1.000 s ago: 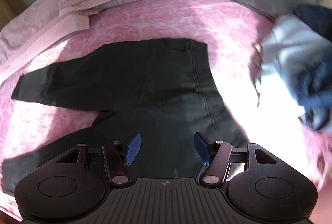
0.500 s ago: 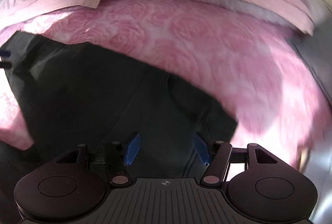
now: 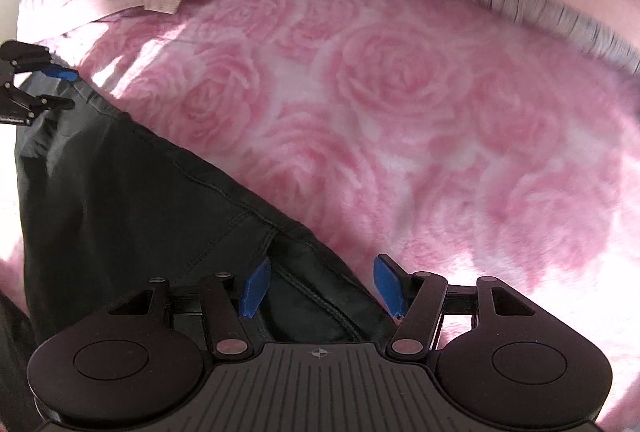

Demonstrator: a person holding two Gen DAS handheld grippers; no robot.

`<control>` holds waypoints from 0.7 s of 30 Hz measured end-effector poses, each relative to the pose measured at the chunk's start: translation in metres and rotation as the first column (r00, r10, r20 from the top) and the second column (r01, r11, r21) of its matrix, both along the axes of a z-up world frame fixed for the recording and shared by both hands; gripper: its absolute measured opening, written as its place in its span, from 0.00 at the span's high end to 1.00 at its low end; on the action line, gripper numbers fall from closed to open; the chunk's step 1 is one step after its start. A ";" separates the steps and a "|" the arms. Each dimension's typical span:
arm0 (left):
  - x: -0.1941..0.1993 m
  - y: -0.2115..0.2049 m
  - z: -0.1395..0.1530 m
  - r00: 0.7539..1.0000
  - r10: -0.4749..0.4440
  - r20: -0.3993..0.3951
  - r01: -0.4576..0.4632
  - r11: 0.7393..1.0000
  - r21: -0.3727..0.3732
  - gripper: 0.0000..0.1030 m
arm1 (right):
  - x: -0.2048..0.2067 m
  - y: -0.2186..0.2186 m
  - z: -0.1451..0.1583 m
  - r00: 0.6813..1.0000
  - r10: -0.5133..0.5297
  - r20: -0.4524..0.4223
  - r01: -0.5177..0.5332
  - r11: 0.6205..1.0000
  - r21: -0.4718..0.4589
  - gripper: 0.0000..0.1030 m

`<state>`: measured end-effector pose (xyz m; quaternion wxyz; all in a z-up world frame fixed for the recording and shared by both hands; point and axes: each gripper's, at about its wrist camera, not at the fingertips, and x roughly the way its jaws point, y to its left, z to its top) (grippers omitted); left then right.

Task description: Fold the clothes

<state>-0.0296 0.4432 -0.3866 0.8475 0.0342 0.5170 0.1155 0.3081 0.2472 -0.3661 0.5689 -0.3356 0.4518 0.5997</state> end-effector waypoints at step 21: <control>-0.046 -0.010 0.022 0.999 -0.045 0.028 0.041 0.992 0.115 0.91 | -0.038 -0.043 0.047 0.990 -0.031 0.137 0.015 0.994 0.113 0.93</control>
